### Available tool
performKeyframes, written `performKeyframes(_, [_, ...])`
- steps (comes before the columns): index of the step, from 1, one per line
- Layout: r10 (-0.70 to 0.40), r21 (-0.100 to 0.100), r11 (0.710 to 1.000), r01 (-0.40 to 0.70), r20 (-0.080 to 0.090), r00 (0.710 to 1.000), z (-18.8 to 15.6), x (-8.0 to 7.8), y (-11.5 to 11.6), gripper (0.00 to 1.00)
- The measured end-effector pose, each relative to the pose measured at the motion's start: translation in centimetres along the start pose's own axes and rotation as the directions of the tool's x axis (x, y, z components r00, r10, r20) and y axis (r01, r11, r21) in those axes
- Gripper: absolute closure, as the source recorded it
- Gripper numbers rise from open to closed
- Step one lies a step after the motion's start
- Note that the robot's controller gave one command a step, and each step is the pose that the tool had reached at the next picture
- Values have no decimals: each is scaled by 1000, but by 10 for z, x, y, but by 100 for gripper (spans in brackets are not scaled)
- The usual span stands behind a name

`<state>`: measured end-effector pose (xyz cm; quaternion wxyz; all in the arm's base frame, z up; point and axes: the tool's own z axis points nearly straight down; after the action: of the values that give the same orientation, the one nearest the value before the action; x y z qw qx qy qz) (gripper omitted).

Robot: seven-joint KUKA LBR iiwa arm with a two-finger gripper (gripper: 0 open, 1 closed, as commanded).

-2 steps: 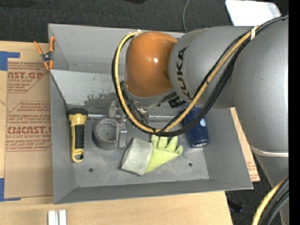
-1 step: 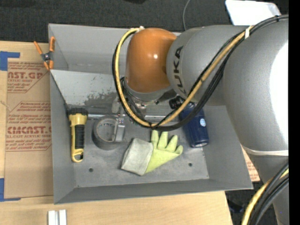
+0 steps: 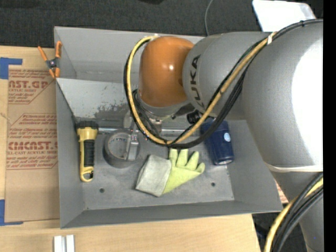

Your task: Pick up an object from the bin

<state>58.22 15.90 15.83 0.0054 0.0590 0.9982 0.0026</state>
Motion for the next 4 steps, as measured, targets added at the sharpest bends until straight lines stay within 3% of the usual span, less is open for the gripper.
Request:
performKeyframes(1, [-340,0,941,340,0,941,29,-3,-11,0])
performKeyframes(2, [-281,-3,960,281,0,960,45,1,-45,0])
performKeyframes(3, [-140,-2,990,140,9,990,72,-8,-38,0])
performKeyframes(4, [-122,-5,993,122,-4,993,61,-11,-69,100])
